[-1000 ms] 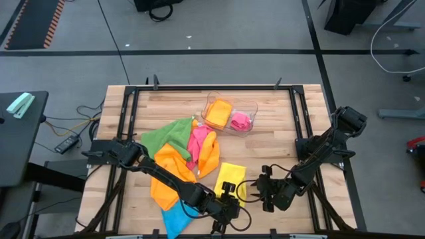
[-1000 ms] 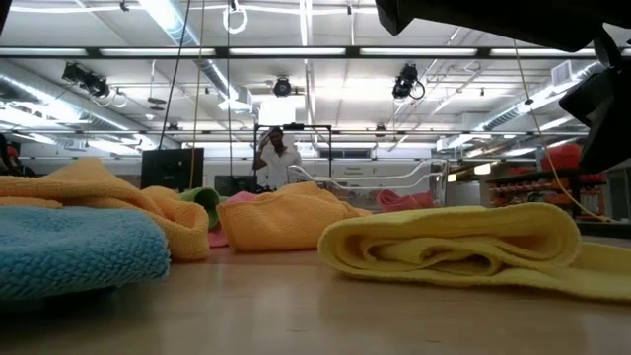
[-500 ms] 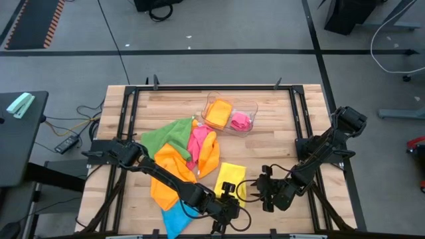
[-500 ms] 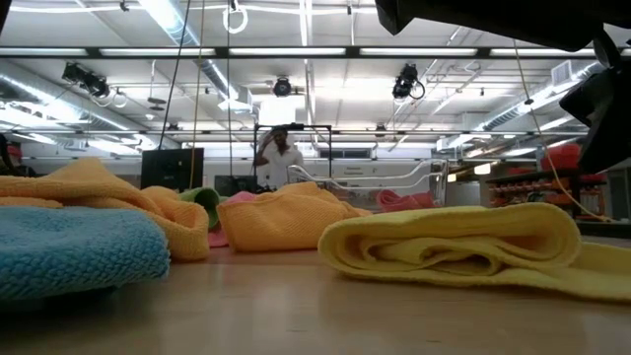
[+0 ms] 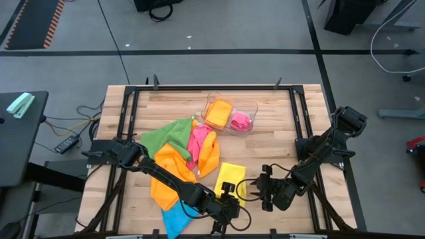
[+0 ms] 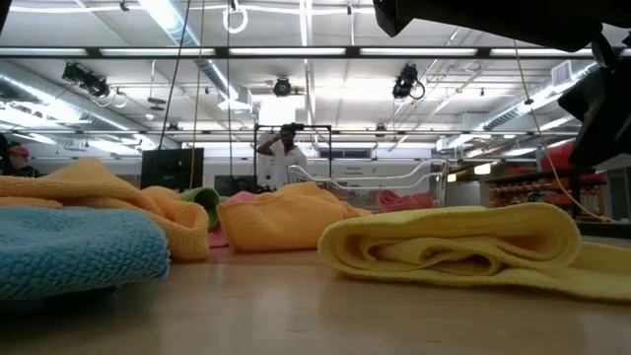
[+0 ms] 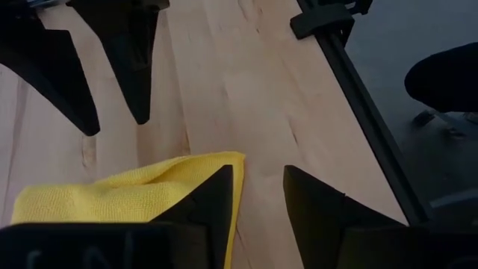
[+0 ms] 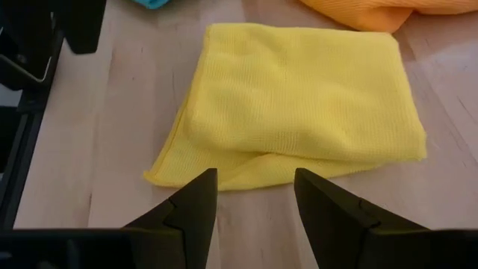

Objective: Fold microfiber towels
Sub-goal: Fold the yellow microfiber cloth

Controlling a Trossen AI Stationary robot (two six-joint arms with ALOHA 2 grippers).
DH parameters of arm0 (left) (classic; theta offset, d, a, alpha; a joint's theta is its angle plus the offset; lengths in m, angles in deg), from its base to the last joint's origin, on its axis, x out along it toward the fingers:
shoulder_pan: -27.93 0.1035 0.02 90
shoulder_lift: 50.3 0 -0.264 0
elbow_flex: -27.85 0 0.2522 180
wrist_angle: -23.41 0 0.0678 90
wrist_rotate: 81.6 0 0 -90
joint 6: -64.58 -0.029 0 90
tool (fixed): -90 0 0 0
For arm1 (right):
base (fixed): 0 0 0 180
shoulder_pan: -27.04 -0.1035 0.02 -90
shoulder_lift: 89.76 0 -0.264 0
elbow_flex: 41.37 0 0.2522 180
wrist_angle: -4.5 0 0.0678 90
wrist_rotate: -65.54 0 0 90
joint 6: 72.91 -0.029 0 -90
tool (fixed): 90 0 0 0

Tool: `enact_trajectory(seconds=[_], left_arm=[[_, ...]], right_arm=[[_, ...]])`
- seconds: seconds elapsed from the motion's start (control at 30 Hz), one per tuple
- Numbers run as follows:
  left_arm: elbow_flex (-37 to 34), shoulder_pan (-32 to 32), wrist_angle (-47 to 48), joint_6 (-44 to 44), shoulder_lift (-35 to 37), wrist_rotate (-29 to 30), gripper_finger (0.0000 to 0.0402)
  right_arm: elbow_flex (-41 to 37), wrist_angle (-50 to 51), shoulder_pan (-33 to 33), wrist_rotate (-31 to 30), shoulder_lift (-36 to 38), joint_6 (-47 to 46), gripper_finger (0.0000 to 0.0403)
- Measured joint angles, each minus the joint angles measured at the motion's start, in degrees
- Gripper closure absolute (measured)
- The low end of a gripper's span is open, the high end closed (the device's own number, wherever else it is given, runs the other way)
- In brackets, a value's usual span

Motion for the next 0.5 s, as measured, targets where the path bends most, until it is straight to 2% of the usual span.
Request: enact_trajectory(seconds=[0.5], left_arm=[[0.00,1.96,-0.91,-0.10,-0.02,-0.11,0.0276]], right_arm=[[0.00,0.02,-0.02,-2.48,0.00,-2.13,0.0215]])
